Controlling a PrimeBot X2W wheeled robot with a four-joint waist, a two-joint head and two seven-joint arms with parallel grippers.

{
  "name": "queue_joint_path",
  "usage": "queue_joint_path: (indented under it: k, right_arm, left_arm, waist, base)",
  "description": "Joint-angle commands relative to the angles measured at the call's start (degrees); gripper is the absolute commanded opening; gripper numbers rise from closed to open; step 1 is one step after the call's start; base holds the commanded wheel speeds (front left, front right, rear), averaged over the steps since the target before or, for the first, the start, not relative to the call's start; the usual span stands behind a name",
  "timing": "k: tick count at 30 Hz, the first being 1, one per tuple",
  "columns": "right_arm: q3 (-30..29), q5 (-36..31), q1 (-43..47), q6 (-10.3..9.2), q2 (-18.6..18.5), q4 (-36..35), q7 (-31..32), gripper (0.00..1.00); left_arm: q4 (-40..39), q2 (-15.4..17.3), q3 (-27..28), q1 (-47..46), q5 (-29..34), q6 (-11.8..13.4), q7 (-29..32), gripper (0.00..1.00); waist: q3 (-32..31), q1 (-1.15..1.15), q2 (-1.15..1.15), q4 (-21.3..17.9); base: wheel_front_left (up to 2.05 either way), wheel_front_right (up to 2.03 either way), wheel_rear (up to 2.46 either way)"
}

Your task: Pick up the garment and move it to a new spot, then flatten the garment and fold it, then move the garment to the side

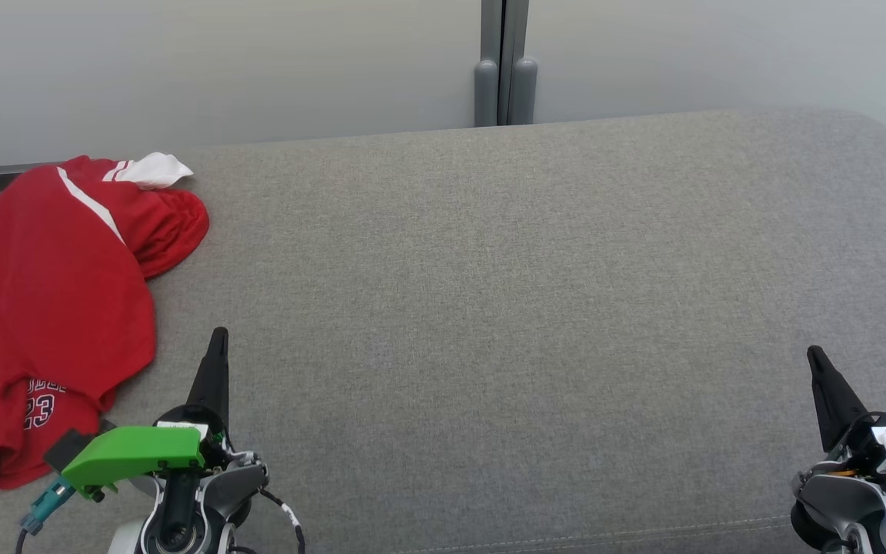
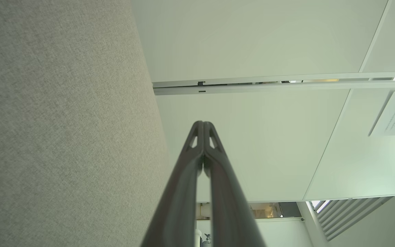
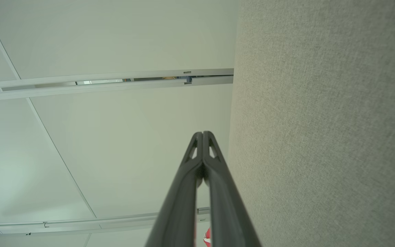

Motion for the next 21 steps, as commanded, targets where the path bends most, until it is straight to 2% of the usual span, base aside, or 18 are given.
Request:
queue_joint_path:
  k: [1,12,13,21]
  right_arm:
    - [-0.1,0.27,-0.52,0.03,-0.29,0.04,0.0,0.0]
    - [-0.1,0.27,-0.52,0.03,-0.29,0.04,0.0,0.0]
    - [0.01,0.0,0.0,0.0,0.0,0.01,-0.01,1.0]
    - [1.78,-0.45,1.67,-0.01,0.71,1.3,-1.74,1.0]
  left_arm:
    - [0.05,0.07,0.12,-0.66,-0.32,-0.14,-0.06,0.0]
    - [0.05,0.07,0.12,-0.66,-0.32,-0.14,-0.06,0.0]
    - [0.01,0.0,0.0,0.01,0.0,0.01,-0.01,1.0]
    - [0.98,-0.06,-0.88,2.24,0.71,0.05,-0.98,1.0]
  waist:
    - [0.0,0.0,0.0,0.0]
    - [0.0,0.0,0.0,0.0]
    - [0.0,0.0,0.0,0.0]
    - [-0.12,0.0,0.0,0.0]
  base:
    - [0.0,0.0,0.0]
    - [0.0,0.0,0.0]
    - [0.0,0.0,0.0]
    - [0.0,0.0,0.0]
